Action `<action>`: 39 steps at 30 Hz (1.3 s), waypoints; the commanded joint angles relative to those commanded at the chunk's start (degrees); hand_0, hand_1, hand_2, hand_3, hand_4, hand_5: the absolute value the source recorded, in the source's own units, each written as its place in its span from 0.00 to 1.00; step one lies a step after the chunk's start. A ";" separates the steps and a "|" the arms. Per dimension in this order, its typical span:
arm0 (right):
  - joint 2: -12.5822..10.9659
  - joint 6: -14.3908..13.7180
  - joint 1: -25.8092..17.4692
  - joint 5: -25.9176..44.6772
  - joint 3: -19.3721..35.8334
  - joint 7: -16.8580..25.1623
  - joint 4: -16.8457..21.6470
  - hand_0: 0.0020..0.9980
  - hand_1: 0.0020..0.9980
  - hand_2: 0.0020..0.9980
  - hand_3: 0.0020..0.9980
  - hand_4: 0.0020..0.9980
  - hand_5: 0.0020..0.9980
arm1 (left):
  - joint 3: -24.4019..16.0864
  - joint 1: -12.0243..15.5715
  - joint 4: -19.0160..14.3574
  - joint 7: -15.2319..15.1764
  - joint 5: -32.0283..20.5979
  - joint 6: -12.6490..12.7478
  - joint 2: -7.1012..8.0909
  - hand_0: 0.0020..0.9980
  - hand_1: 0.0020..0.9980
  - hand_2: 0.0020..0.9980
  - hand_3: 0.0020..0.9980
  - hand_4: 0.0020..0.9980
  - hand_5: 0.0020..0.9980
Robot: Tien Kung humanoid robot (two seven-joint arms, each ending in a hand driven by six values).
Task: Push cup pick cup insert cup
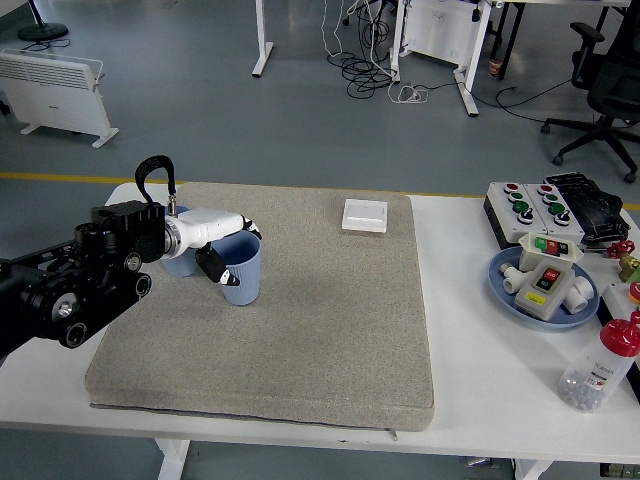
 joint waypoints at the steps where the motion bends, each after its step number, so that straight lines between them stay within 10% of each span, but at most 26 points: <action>1: 0.01 0.00 0.00 0.01 0.02 0.01 0.00 0.72 0.65 0.64 0.57 0.12 0.47 | -0.34 0.12 -0.76 0.21 -0.06 -0.13 0.29 0.51 0.55 0.56 0.52 0.47 0.00; 9: 0.03 -0.06 -0.10 -0.12 0.57 0.11 0.00 0.72 0.65 0.64 0.57 0.12 0.47 | -9.79 -0.25 -12.58 7.88 0.86 -3.99 5.34 0.53 0.51 0.50 0.48 0.38 0.00; 14: -0.04 -0.08 -0.22 -0.32 0.63 0.02 0.00 0.72 0.65 0.64 0.57 0.12 0.47 | -13.78 -1.55 -13.63 10.05 1.05 -5.03 7.13 0.54 0.51 0.50 0.48 0.38 0.00; 22: 0.01 -0.11 -0.54 -0.42 0.53 -0.12 0.00 0.72 0.65 0.64 0.57 0.12 0.47 | -18.32 -2.79 -6.70 14.50 0.24 -6.64 7.93 0.54 0.51 0.50 0.48 0.39 0.00; 39: 0.12 -0.07 -0.89 -0.49 0.23 -0.15 0.00 0.72 0.65 0.64 0.57 0.12 0.47 | -14.91 -3.12 2.24 11.35 0.35 -5.17 5.76 0.54 0.53 0.51 0.48 0.42 0.00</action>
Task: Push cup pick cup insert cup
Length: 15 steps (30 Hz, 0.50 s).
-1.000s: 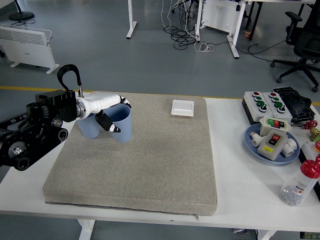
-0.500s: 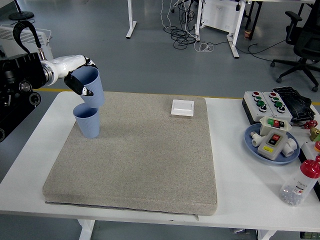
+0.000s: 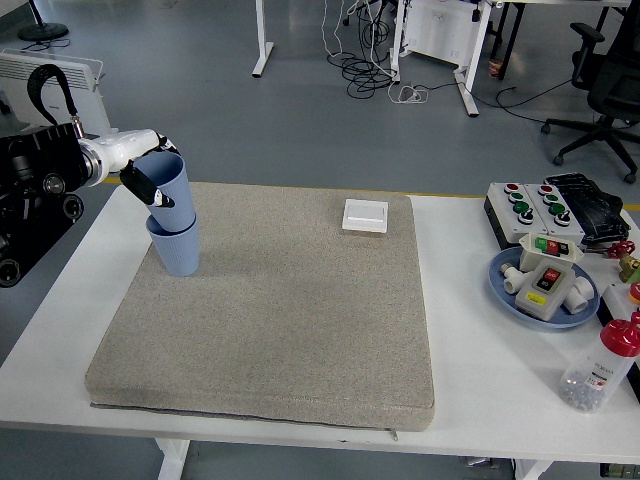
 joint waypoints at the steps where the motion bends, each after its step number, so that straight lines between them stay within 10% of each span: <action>1: -0.01 0.02 0.03 0.01 -0.05 0.01 0.00 0.72 0.65 0.64 0.57 0.12 0.47 | 0.18 -0.07 0.45 -0.26 0.11 0.12 -0.12 0.54 0.53 0.51 0.48 0.42 0.00; 15: -0.16 0.04 0.51 0.38 -0.49 0.02 0.00 0.72 0.65 0.64 0.57 0.12 0.47 | 2.12 -1.20 4.05 -2.61 0.74 1.00 -1.25 0.52 0.56 0.57 0.52 0.49 0.00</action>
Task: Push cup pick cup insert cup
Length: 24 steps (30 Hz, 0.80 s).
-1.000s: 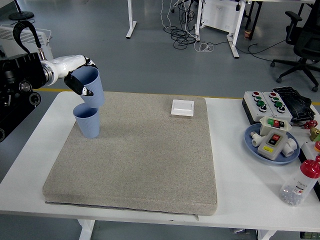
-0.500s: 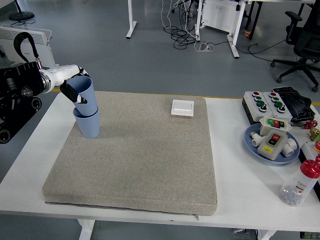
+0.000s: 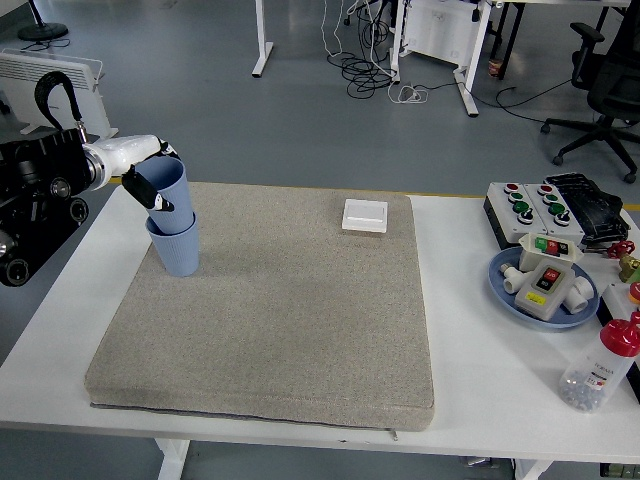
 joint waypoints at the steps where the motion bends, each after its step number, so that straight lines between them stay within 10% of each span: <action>1: -0.01 0.00 0.02 0.00 -0.01 0.00 0.00 0.72 0.65 0.64 0.57 0.12 0.47 | 0.07 -0.05 0.13 -0.14 0.09 0.02 -0.01 0.55 0.71 0.84 0.80 0.82 0.18; 6: -0.03 0.00 0.13 0.06 -0.09 -0.01 0.00 0.72 0.65 0.64 0.57 0.12 0.47 | 0.30 -0.16 1.39 -1.10 0.04 0.11 -0.30 0.55 0.71 0.84 0.80 0.82 0.18; 7: -0.04 0.00 0.15 0.10 -0.11 -0.01 0.00 0.72 0.65 0.64 0.57 0.12 0.47 | 0.43 -0.12 1.56 -1.32 -0.27 0.20 -0.32 0.77 0.84 1.00 1.00 0.96 0.36; 24: -0.08 -0.01 0.31 0.15 -0.04 0.04 0.00 0.72 0.65 0.64 0.57 0.12 0.47 | 0.45 0.49 2.83 -0.44 -3.69 2.37 -0.59 0.95 0.96 1.00 1.00 1.00 0.45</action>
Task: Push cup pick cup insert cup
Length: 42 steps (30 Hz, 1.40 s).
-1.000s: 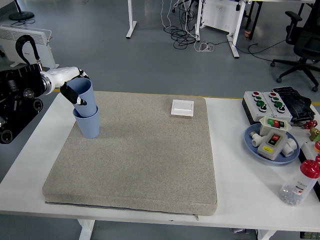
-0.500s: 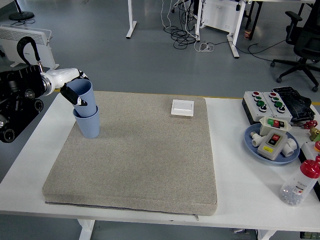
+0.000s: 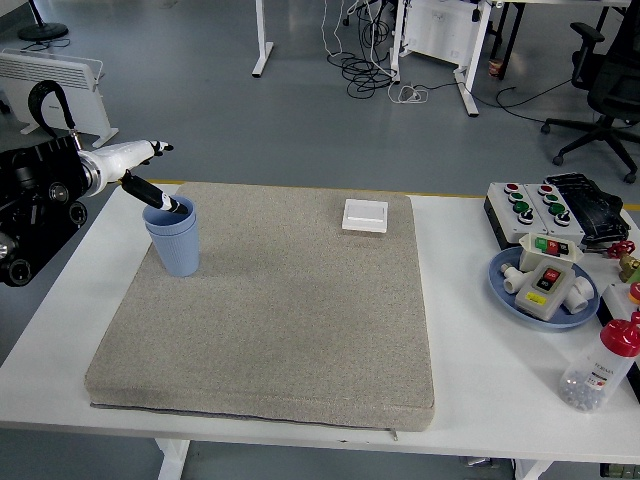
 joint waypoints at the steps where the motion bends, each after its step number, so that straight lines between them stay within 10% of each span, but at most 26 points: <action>1: 0.00 0.00 -0.01 0.01 0.02 0.00 0.00 0.72 0.65 0.64 0.57 0.12 0.47 | -0.16 0.06 -0.02 -0.25 -0.01 0.22 0.04 0.97 0.98 1.00 1.00 1.00 0.46; 6: 0.02 0.00 -0.03 0.06 0.06 0.00 0.00 0.72 0.65 0.64 0.57 0.12 0.47 | -1.78 0.98 -0.65 -5.91 -1.93 6.17 0.76 0.97 0.98 1.00 1.00 1.00 0.46; 7: 0.04 -0.02 -0.07 0.09 0.11 0.01 0.00 0.72 0.65 0.64 0.57 0.12 0.47 | -3.05 1.74 -1.48 -7.87 -3.89 8.22 1.21 0.86 0.85 0.98 0.96 0.77 0.63; 10: 0.06 -0.04 -0.14 0.16 0.29 0.06 0.00 0.72 0.65 0.64 0.57 0.12 0.47 | -7.75 4.37 -4.95 -13.05 -10.58 14.44 2.80 0.86 0.85 0.98 0.96 0.77 0.63; 12: 0.05 -0.05 -0.16 0.13 0.39 0.07 0.00 0.72 0.65 0.64 0.57 0.12 0.47 | -10.56 6.05 -7.08 -14.16 -15.28 16.84 3.60 0.86 0.85 0.98 0.96 0.77 0.63; 13: 0.05 -0.05 -0.18 0.14 0.46 0.08 0.00 0.72 0.65 0.64 0.57 0.12 0.47 | -12.35 7.25 -8.60 -13.91 -17.52 17.87 4.07 0.73 0.74 0.78 0.71 0.65 0.81; 16: 0.06 -0.07 -0.29 0.21 0.55 0.11 0.00 0.72 0.65 0.64 0.57 0.12 0.47 | -18.33 10.71 -12.75 -12.57 -24.96 19.66 5.12 0.73 0.74 0.78 0.71 0.65 0.81; 18: 0.10 -0.09 -0.46 0.16 0.70 0.11 0.00 0.72 0.65 0.64 0.57 0.12 0.47 | -21.86 13.39 -15.76 -9.96 -29.43 19.53 6.17 0.73 0.74 0.78 0.71 0.65 0.81; 19: 0.12 -0.08 -0.55 0.15 0.72 0.11 0.00 0.72 0.65 0.64 0.57 0.12 0.47 | -23.76 14.93 -17.44 -8.30 -32.04 19.08 6.74 0.75 0.77 0.79 0.72 0.58 1.00; 24: 0.24 -0.10 -0.93 0.17 0.91 0.11 0.00 0.72 0.65 0.64 0.57 0.12 0.47 | -31.12 22.65 -25.05 -2.72 -44.33 18.13 9.23 0.75 0.77 0.79 0.72 0.58 1.00; 32: 0.43 -0.09 -1.43 0.32 1.03 0.15 0.00 0.72 0.65 0.64 0.57 0.12 0.47 | -43.18 37.91 -32.93 -2.04 -63.07 17.08 9.85 0.78 0.80 0.83 0.75 0.59 1.00; 42: 0.75 -0.09 -1.86 -0.36 1.71 0.12 0.00 0.72 0.65 0.64 0.57 0.12 0.47 | -50.02 53.59 -37.46 -11.98 -87.19 14.43 3.60 0.80 0.82 0.84 0.78 0.59 1.00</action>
